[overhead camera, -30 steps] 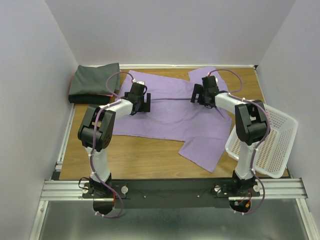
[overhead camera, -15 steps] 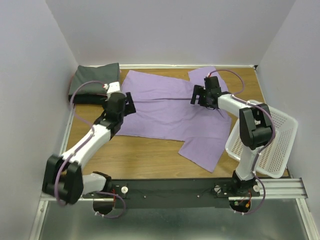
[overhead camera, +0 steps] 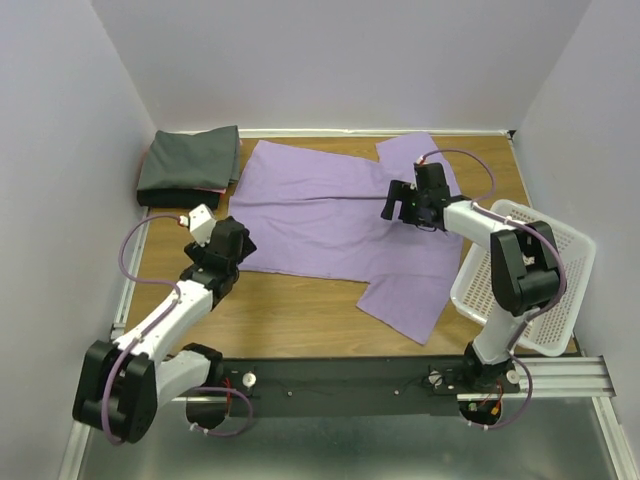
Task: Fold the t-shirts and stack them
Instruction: Fold the tshirt
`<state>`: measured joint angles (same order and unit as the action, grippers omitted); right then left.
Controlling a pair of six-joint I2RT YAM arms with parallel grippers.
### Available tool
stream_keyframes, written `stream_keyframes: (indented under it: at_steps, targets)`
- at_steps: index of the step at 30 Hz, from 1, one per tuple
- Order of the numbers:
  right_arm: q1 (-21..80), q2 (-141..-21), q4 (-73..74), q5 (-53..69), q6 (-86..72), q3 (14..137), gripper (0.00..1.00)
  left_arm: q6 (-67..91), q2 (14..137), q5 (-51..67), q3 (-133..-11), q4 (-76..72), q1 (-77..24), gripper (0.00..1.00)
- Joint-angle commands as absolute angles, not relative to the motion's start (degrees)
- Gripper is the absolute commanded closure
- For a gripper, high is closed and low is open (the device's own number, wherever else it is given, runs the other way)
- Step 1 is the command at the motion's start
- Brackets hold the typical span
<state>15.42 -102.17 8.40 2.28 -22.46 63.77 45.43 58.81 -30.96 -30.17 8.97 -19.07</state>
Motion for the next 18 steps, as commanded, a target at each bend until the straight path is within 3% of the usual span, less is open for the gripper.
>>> stream_keyframes:
  at_steps: [1,18]
  targets:
    - [14.9,-98.9,6.8,4.0,-22.6,61.4,0.0,51.8,63.5,-34.9,-31.6,15.4,-18.6,0.09]
    - [12.7,-98.5,5.0,5.3,-22.9,58.9,0.0,50.6,69.4,-26.3,-28.9,13.9,-8.4,0.27]
